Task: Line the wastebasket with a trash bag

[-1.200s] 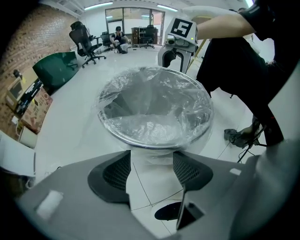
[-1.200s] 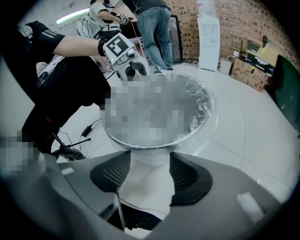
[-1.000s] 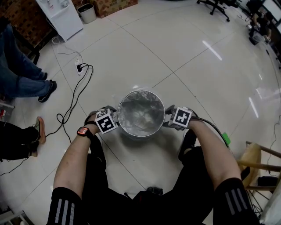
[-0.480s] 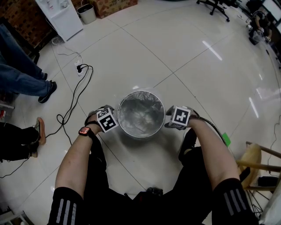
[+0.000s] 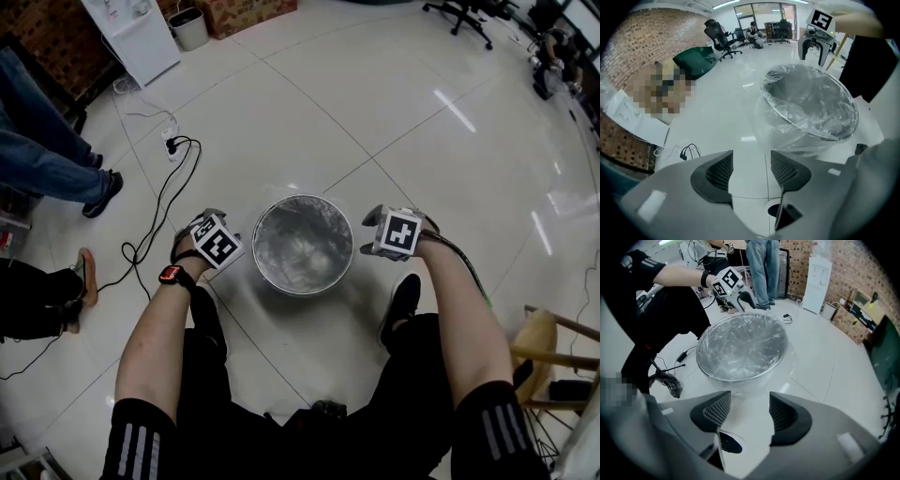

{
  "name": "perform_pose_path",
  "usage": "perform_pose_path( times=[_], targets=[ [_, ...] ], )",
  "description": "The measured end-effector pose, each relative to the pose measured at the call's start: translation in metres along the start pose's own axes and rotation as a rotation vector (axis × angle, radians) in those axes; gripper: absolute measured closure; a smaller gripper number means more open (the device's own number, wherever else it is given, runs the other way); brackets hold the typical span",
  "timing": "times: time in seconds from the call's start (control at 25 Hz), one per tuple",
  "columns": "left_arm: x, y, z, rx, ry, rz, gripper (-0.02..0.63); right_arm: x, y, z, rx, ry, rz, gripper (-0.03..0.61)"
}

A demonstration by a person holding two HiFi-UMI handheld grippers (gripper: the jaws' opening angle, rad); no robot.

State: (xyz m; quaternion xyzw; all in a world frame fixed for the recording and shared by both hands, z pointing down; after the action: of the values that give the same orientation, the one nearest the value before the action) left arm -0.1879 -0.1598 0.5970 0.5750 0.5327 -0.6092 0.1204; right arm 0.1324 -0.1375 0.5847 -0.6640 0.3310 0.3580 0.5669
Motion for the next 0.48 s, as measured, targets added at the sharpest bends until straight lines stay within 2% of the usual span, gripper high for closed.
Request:
perform_pose_path(
  times=[0.08, 0.16, 0.32, 0.4, 0.48],
  targets=[
    [0.001, -0.003, 0.004, -0.006, 0.008, 0.017, 0.367, 0.004, 0.008, -0.004, 0.047, -0.026, -0.006, 0.31],
    [0.004, -0.008, 0.003, -0.012, -0.027, 0.039, 0.367, 0.006, 0.014, -0.005, 0.065, -0.032, -0.029, 0.31],
    [0.021, -0.03, -0.02, -0.029, -0.246, 0.116, 0.364, 0.006, 0.02, -0.002, 0.105, -0.02, -0.039, 0.31],
    [0.03, -0.028, -0.031, -0.046, -0.317, 0.098, 0.361, 0.005, 0.024, -0.002, 0.128, -0.019, -0.03, 0.31],
    [0.035, -0.014, -0.043, -0.076, -0.354, 0.033, 0.35, 0.002, 0.026, -0.001, 0.123, -0.005, -0.035, 0.31]
  ],
)
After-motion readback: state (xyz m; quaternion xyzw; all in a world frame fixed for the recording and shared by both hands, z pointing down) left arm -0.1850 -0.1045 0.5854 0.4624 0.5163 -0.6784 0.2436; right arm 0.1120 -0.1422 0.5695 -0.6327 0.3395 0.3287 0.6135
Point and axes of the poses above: the fingertips, and each gripper's own axes: x backward along the fingers, z to its left, y out of its top, the point moved 3 cm from there along x, backward along the fingers, and after that the axes turned 14 degrees about -z, right-handed, at the moved point
